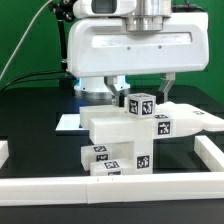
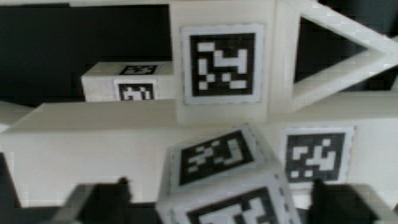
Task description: Assemble chair
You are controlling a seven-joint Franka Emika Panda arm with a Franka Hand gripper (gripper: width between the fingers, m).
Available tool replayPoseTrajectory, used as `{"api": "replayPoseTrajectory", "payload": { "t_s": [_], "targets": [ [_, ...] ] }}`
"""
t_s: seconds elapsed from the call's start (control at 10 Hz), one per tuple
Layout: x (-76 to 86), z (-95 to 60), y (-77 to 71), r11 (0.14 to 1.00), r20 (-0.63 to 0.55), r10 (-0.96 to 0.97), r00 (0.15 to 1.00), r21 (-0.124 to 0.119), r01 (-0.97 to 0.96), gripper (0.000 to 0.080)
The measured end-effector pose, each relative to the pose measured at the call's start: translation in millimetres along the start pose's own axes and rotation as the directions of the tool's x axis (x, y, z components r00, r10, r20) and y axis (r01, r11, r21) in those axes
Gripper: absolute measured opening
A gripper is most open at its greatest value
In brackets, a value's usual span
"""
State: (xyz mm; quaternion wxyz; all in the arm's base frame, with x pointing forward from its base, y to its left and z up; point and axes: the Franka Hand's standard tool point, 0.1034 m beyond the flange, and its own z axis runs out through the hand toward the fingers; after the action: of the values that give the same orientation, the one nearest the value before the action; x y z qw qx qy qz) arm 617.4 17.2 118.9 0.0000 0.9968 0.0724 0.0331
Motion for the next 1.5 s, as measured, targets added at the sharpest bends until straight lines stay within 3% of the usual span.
{"api": "replayPoseTrajectory", "payload": {
  "t_s": [0.1, 0.2, 0.3, 0.5, 0.7, 1.0, 1.1, 1.2, 1.3, 1.4, 1.5],
  "targets": [
    [0.0, 0.0, -0.2, 0.996, 0.0, 0.088, 0.996, 0.0, -0.088, 0.0347],
    [0.0, 0.0, -0.2, 0.99, 0.0, 0.144, 0.99, 0.0, -0.144, 0.0347],
    [0.1, 0.0, -0.5, 0.977, 0.0, 0.212, 0.977, 0.002, -0.212, 0.0284],
    [0.1, 0.2, -1.6, 0.914, 0.001, 0.405, 0.914, 0.002, -0.405, 0.0284],
    [0.5, 0.1, -2.8, 0.754, 0.005, 0.657, 0.754, 0.011, -0.657, 0.0284],
    [2.0, 0.1, -6.5, 0.406, 0.048, 0.912, 0.408, 0.042, -0.913, 0.0284],
    [2.4, 0.3, -6.5, 0.372, 0.056, 0.925, 0.375, 0.05, -0.927, 0.0284],
    [2.4, 0.4, -6.9, 0.404, 0.054, 0.912, 0.407, 0.052, -0.913, 0.0292],
    [2.4, 0.4, -7.0, 0.423, 0.053, 0.903, 0.426, 0.053, -0.904, 0.0421],
    [2.4, 0.3, -6.8, 0.452, 0.049, 0.89, 0.454, 0.052, -0.891, 0.0421],
    [2.7, -0.2, -7.2, 0.634, 0.034, 0.772, 0.635, 0.044, -0.772, 0.0601]
  ]
}}
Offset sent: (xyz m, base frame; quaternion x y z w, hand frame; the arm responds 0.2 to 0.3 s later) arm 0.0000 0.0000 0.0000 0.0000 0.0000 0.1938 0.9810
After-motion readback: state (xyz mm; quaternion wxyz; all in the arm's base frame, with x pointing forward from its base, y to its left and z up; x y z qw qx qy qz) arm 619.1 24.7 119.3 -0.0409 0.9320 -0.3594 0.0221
